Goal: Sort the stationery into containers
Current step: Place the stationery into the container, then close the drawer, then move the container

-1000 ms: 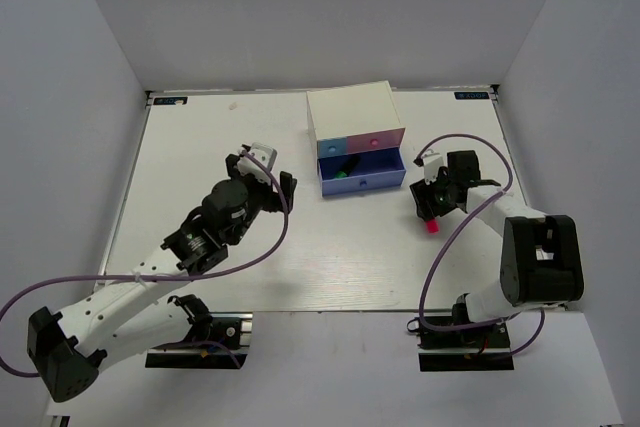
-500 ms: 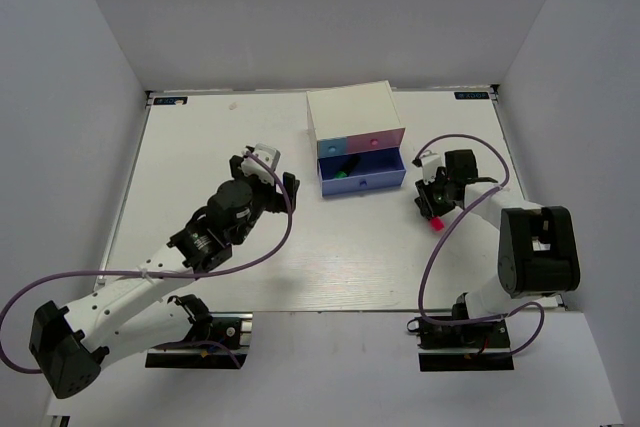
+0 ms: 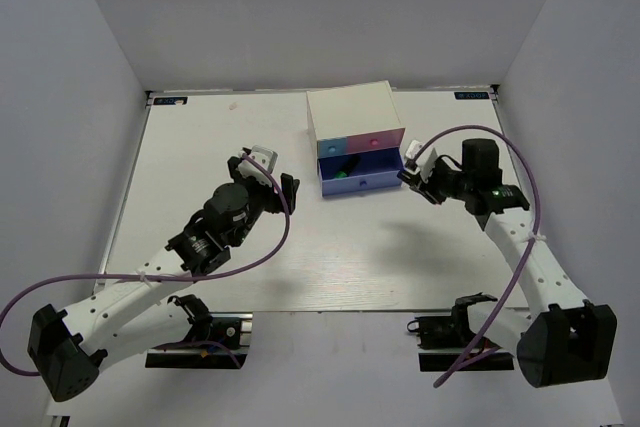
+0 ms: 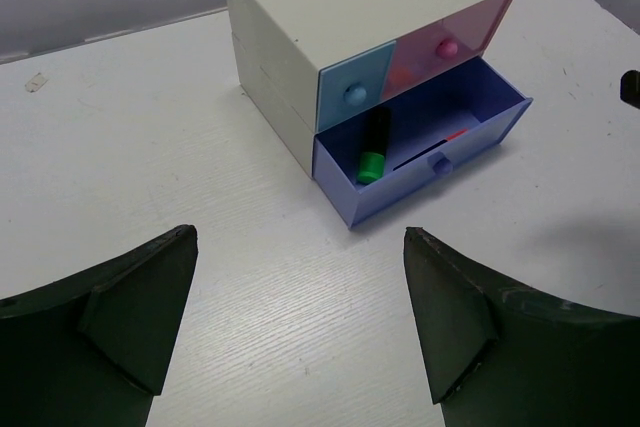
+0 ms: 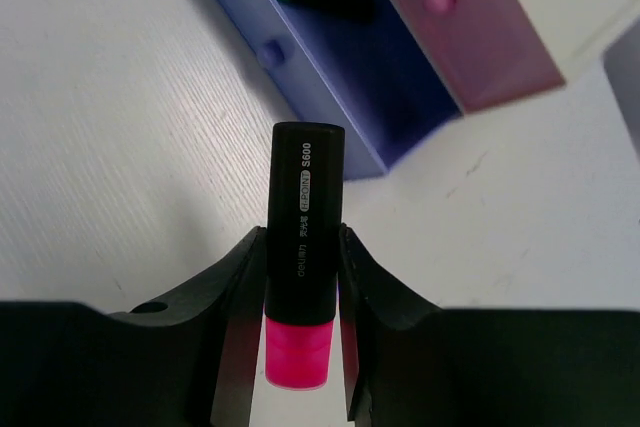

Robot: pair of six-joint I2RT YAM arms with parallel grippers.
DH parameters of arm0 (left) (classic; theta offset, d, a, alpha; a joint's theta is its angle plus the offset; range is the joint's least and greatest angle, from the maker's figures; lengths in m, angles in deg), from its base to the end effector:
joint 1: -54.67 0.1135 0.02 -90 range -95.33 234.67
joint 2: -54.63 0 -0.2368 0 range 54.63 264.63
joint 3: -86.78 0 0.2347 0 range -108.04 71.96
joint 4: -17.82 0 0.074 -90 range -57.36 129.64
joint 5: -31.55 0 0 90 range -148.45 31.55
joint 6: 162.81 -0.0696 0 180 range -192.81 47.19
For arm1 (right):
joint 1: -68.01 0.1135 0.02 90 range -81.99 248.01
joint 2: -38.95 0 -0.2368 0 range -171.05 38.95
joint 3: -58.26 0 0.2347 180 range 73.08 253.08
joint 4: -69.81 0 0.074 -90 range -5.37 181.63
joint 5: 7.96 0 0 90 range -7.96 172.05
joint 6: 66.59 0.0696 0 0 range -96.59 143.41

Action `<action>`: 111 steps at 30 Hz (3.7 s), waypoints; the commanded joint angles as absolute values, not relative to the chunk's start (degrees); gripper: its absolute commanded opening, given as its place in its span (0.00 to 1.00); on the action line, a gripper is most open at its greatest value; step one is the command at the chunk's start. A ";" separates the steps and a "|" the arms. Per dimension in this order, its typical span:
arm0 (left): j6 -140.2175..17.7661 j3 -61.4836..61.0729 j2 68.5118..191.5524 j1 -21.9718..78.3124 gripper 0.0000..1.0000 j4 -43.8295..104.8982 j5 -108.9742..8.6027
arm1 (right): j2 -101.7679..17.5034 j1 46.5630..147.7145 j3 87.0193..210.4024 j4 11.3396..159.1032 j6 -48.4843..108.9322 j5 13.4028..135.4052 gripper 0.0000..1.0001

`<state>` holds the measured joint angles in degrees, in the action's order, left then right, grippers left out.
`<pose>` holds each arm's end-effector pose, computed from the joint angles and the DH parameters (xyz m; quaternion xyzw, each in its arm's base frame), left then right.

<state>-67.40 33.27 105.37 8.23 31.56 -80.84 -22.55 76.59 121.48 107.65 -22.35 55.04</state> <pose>0.1849 -0.1559 0.2819 0.1495 0.7521 -0.1382 0.6268 0.2439 0.0688 0.2485 -0.4899 0.7229 0.0568 0.4839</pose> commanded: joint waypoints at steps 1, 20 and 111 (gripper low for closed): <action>-67.36 33.91 104.11 8.44 0.94 30.09 -80.24 | -24.50 79.77 123.96 108.72 -34.75 48.82 0.14; -69.55 34.43 103.58 8.44 0.94 29.56 -82.35 | -47.35 93.41 135.83 92.63 -47.69 62.53 0.24; -73.51 34.96 103.67 8.44 0.99 30.18 -73.39 | -34.61 92.90 123.87 78.48 -2.70 90.56 0.22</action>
